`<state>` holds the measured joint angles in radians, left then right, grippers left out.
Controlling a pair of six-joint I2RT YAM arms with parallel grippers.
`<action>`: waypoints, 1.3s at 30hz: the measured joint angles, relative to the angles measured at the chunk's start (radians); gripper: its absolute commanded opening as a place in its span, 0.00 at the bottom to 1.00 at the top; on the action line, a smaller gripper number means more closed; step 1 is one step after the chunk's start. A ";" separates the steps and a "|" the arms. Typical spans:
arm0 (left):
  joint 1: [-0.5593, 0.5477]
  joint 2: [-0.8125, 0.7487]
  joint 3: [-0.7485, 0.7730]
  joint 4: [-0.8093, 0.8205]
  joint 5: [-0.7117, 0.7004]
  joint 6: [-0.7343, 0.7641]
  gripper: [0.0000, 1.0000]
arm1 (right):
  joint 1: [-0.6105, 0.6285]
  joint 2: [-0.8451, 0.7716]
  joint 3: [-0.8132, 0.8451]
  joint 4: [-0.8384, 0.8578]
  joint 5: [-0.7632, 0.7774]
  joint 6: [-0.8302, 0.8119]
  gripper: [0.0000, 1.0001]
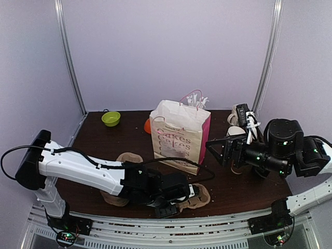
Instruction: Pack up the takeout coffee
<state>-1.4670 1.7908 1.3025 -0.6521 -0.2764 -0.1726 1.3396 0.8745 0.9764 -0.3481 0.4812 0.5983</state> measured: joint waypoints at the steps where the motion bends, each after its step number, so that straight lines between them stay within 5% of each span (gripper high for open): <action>1: 0.000 -0.007 0.000 -0.002 -0.010 -0.005 0.84 | 0.000 0.000 0.000 0.002 0.001 0.000 0.93; 5: 0.000 -0.081 -0.025 -0.018 -0.030 -0.045 0.98 | 0.000 -0.008 -0.001 0.007 0.003 0.000 0.93; 13: 0.029 -0.406 -0.098 -0.121 -0.140 -0.249 0.99 | 0.000 -0.055 -0.017 0.017 0.010 0.000 0.93; 22: 0.237 -0.476 -0.166 -0.302 -0.221 -0.525 0.96 | 0.000 -0.053 -0.033 0.050 0.008 0.001 0.93; 34: 0.468 -0.652 -0.343 -0.301 -0.113 -0.604 0.98 | 0.000 -0.051 -0.080 0.101 -0.023 0.004 0.93; 39: 0.481 -0.618 -0.332 -0.260 -0.059 -0.578 0.98 | 0.000 -0.050 -0.092 0.118 -0.031 0.003 0.93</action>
<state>-0.9855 1.1732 0.9707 -0.9119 -0.3355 -0.7502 1.3396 0.8249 0.8845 -0.2298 0.4507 0.6018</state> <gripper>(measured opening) 0.984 0.930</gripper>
